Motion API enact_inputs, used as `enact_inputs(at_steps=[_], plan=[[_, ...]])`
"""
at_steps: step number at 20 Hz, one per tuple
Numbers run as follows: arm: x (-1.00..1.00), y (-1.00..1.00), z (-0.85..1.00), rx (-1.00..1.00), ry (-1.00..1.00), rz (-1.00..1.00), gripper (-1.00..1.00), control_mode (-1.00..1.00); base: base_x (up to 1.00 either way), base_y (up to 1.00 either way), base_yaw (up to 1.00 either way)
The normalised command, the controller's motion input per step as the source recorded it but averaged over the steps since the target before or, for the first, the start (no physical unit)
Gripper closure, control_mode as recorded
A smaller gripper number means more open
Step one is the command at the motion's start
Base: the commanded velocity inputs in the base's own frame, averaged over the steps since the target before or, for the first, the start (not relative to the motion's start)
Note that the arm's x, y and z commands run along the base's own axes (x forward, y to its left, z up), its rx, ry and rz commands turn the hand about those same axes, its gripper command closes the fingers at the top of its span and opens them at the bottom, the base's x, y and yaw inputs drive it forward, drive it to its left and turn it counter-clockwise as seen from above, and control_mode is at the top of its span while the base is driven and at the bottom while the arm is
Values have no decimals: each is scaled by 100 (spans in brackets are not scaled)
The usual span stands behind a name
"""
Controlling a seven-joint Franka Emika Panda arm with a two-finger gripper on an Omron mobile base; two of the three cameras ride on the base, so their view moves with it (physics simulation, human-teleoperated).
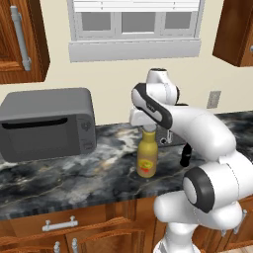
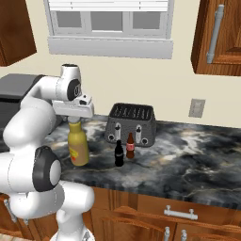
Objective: Move the drinks to the dining counter.
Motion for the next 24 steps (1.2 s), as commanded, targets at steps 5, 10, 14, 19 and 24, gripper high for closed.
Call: enact_inputs(at_steps=[5,10,14,19,24], plan=[[0,0,-17,0,0,0,-100,-100,0,0,0],[0,0,-11,0,0,0,100,-100,0,0,0],[0,0,0,0,0,0,100,-100,0,0,0],[0,-1,7,0,0,0,100,-100,0,0,0],[-13,0,57,0,0,0,100,-100,0,0,0]])
